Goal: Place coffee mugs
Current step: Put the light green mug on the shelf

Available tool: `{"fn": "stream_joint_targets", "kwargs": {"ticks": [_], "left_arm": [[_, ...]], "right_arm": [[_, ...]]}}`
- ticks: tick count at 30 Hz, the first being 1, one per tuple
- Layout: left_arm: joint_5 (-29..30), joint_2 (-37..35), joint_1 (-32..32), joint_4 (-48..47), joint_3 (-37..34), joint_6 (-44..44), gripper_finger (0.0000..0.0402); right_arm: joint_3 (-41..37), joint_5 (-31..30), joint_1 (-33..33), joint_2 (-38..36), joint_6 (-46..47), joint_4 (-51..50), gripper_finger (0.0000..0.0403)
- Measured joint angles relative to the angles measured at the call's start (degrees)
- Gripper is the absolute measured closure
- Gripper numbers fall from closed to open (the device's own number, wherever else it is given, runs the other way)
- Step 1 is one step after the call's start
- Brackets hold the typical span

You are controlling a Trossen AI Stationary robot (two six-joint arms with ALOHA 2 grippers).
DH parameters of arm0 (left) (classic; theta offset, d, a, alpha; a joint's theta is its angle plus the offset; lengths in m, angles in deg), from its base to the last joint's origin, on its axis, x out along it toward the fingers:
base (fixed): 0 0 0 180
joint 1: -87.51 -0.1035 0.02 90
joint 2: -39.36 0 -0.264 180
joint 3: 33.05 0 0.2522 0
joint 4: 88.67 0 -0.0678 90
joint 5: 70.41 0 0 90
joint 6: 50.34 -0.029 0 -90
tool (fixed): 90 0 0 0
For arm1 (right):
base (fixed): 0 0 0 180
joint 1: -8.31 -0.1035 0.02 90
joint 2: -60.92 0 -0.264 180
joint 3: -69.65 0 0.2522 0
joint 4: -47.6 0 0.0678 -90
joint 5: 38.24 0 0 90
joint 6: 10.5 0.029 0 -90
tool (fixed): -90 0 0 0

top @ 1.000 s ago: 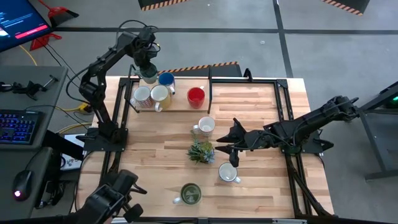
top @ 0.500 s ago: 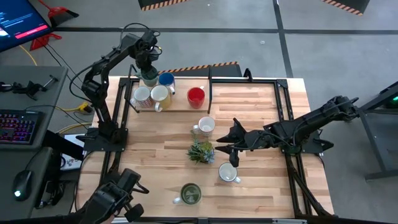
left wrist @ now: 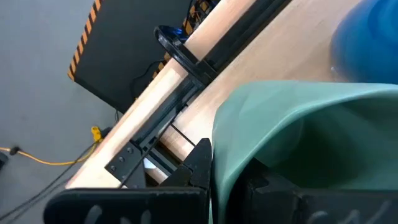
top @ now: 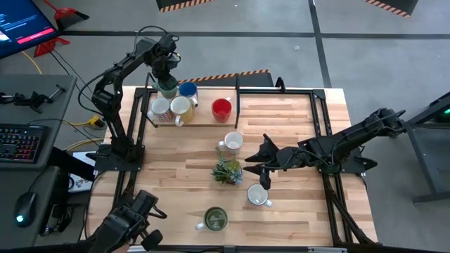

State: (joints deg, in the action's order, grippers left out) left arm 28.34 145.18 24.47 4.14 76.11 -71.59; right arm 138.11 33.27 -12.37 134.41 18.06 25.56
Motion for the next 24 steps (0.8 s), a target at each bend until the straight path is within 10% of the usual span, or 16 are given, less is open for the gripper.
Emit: {"fn": "stream_joint_targets", "kwargs": {"ticks": [24], "left_arm": [[-0.6,0.8,-0.8,0.1,0.0,4.2,0.0392]], "right_arm": [[0.0,0.1,0.0,0.0,0.1,0.0,0.0265]]}}
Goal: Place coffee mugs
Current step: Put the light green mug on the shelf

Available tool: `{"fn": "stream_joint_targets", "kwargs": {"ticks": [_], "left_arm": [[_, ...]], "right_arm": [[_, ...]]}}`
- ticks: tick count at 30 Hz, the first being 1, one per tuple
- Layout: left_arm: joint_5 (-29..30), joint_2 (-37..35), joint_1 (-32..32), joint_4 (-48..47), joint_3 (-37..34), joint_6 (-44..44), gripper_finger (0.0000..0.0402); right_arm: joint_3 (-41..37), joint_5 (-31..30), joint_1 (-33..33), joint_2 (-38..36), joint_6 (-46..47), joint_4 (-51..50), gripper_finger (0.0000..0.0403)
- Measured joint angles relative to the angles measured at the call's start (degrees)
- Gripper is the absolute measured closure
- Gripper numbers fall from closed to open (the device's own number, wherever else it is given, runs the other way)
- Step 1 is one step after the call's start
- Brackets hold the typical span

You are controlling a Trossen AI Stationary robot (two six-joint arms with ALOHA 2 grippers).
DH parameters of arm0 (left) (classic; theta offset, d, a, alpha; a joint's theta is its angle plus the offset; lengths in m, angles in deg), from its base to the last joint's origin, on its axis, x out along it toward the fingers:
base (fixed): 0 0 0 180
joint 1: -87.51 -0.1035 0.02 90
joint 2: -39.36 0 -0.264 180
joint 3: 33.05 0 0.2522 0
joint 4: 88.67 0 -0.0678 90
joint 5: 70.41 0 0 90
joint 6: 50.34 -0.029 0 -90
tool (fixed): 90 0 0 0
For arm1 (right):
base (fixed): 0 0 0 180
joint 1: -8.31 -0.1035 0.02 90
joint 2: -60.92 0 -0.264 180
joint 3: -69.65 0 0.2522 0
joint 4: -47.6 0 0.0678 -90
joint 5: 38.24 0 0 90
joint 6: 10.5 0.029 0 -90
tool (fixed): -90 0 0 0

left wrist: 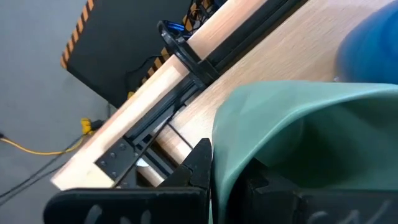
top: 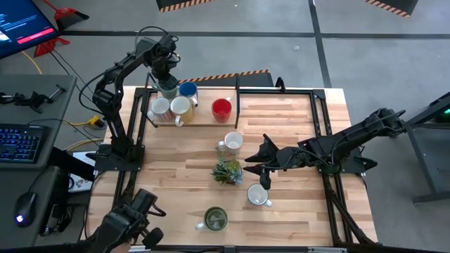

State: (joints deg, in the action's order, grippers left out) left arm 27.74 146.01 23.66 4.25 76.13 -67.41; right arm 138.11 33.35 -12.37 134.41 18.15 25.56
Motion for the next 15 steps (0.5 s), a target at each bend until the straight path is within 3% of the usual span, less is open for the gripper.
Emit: {"fn": "stream_joint_targets", "kwargs": {"ticks": [15], "left_arm": [[1.3,0.0,-0.3,-0.5,-0.3,-0.2,0.0392]], "right_arm": [[0.0,0.6,0.0,0.0,1.0,0.0,0.0265]]}}
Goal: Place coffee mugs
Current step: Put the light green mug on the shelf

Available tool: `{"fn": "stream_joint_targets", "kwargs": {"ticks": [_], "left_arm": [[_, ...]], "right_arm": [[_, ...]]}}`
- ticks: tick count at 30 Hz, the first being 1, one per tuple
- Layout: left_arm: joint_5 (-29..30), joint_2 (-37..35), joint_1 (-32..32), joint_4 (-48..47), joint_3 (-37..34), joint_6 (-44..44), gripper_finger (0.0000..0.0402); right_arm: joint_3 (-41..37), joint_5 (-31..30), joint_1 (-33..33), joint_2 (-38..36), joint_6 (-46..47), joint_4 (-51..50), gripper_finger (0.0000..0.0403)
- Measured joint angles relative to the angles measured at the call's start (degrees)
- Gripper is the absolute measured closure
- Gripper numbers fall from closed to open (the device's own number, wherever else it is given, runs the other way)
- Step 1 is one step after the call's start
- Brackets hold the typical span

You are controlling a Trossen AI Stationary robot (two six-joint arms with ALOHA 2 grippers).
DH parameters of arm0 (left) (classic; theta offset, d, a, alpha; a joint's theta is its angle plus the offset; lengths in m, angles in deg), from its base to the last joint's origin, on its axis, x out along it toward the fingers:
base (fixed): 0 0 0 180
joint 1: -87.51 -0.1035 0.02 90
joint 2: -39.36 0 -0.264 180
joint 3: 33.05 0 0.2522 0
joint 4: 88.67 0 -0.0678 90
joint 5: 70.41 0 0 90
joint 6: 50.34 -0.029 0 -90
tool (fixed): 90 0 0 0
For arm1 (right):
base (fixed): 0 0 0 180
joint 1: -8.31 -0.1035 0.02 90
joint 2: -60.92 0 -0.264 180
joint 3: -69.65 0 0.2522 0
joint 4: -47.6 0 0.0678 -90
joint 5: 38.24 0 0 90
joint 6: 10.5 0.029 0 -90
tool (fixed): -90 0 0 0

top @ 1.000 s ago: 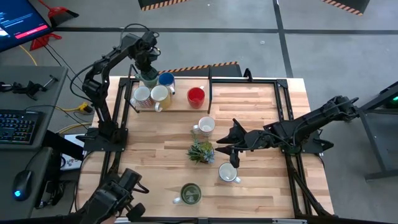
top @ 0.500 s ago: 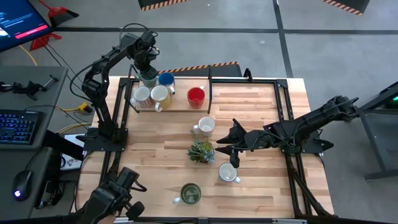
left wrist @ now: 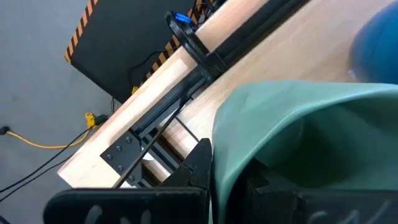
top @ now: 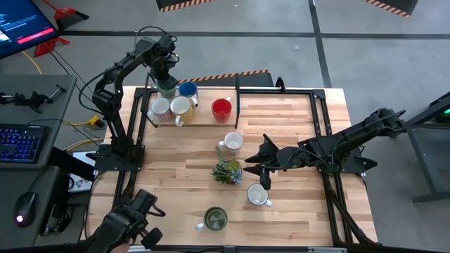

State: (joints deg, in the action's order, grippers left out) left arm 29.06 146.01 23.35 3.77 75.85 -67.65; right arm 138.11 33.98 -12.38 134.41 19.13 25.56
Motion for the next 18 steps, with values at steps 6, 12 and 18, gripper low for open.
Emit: {"fn": "stream_joint_targets", "kwargs": {"ticks": [6,12,18], "left_arm": [[0.2,0.1,0.0,2.2,-6.1,-0.1,0.0392],[-2.9,-1.1,0.1,8.2,-6.5,0.2,0.0392],[-2.9,-1.4,0.1,5.6,-6.5,-1.3,0.0392]], "right_arm": [[0.0,0.0,0.0,0.0,0.0,0.0,0.0265],[0.0,1.6,0.0,0.0,0.0,0.0,0.0265],[0.0,1.6,0.0,0.0,-0.1,0.0,0.0265]]}}
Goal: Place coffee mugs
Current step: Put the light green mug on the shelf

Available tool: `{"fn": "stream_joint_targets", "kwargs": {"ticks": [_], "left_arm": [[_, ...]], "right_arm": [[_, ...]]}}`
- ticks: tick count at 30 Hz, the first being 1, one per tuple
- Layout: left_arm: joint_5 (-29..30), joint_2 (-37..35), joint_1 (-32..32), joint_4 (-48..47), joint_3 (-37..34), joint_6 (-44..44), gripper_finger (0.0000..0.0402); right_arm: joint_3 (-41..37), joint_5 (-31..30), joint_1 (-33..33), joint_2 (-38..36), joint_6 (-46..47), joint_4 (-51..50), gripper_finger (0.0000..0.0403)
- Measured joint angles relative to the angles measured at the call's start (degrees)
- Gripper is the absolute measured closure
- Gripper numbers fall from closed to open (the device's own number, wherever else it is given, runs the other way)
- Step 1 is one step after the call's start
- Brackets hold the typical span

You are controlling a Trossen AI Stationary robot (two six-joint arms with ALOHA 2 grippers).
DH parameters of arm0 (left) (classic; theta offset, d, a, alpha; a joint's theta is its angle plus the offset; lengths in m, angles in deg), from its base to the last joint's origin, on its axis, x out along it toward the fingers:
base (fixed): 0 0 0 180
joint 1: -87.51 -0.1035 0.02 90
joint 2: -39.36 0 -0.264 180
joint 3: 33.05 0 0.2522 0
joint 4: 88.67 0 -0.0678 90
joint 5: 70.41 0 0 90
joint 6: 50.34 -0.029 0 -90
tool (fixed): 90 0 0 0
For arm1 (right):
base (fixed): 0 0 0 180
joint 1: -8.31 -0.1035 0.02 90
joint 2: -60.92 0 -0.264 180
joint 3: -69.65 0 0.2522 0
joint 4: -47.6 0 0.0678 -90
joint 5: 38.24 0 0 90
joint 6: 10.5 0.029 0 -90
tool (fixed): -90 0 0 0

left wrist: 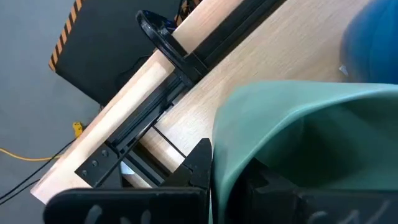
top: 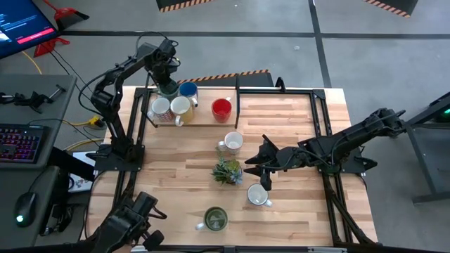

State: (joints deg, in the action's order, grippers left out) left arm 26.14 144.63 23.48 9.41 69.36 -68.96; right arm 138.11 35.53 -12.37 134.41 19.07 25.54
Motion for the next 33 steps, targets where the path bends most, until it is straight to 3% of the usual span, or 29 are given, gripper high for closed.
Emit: {"fn": "stream_joint_targets", "kwargs": {"ticks": [25,33], "left_arm": [[0.0,0.0,0.3,-2.0,-0.9,-0.5,0.0392],[1.0,-0.1,0.3,-1.0,-3.7,0.0,0.0358]], "right_arm": [[0.0,1.7,0.0,0.0,1.5,0.0,0.0265],[0.0,1.9,0.0,0.0,1.5,0.0,0.0265]]}}
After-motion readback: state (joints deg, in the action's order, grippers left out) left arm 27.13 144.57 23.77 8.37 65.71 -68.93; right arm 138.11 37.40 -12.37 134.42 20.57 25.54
